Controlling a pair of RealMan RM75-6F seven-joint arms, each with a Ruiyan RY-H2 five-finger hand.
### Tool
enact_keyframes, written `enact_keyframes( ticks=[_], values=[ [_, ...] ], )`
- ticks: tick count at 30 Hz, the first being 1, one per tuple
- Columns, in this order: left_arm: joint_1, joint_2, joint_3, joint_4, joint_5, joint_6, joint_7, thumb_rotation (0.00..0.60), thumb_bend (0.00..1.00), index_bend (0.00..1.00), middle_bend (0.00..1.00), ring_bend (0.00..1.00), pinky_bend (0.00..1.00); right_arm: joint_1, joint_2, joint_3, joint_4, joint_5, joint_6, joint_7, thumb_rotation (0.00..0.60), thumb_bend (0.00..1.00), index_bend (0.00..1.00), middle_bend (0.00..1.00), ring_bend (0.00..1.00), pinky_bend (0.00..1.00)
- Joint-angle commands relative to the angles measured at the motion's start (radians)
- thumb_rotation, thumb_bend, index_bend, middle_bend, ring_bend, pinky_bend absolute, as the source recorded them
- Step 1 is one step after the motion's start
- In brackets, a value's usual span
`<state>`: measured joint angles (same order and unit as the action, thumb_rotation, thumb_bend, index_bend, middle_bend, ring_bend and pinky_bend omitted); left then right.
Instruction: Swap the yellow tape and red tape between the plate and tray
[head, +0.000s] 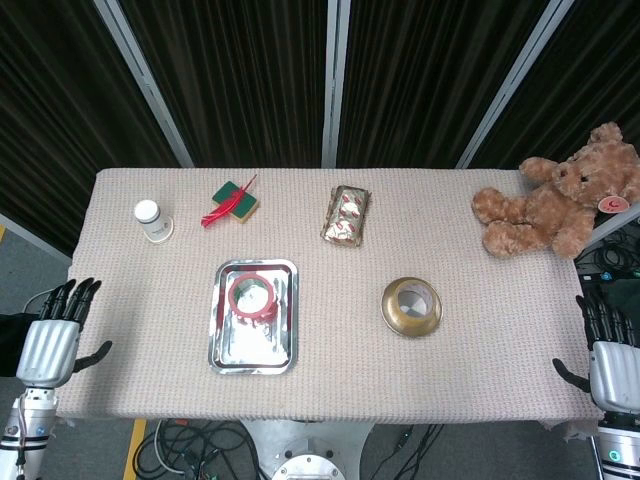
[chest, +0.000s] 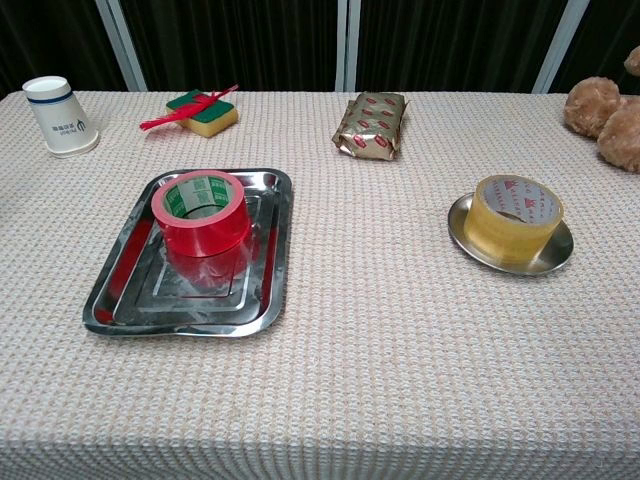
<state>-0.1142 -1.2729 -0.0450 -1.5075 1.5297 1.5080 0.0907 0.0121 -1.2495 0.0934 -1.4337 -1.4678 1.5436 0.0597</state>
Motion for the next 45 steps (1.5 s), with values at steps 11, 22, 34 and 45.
enact_keyframes(
  ticks=[11, 22, 34, 45],
  values=[
    [-0.008, -0.006, 0.003, 0.008, 0.004, -0.012, -0.011, 0.6, 0.16, 0.06, 0.06, 0.0, 0.09, 0.055, 0.028, 0.004, -0.061, -0.015, -0.073, -0.032, 0.6, 0.07, 0.0, 0.0, 0.0, 0.0],
    [-0.006, -0.035, 0.019, 0.031, 0.013, -0.02, -0.026, 0.6, 0.16, 0.06, 0.06, 0.0, 0.09, 0.27, 0.107, 0.049, -0.193, 0.018, -0.38, -0.139, 0.6, 0.05, 0.0, 0.0, 0.0, 0.0],
    [-0.004, -0.039, 0.021, 0.051, 0.013, -0.017, -0.058, 0.6, 0.16, 0.06, 0.06, 0.0, 0.09, 0.477, 0.011, 0.066, -0.175, 0.105, -0.648, -0.215, 0.6, 0.02, 0.0, 0.0, 0.0, 0.0],
    [0.001, -0.051, 0.023, 0.079, 0.009, -0.012, -0.086, 0.6, 0.16, 0.06, 0.06, 0.0, 0.09, 0.568, -0.068, 0.059, -0.13, 0.203, -0.731, -0.3, 0.6, 0.02, 0.0, 0.01, 0.0, 0.0]
  ],
)
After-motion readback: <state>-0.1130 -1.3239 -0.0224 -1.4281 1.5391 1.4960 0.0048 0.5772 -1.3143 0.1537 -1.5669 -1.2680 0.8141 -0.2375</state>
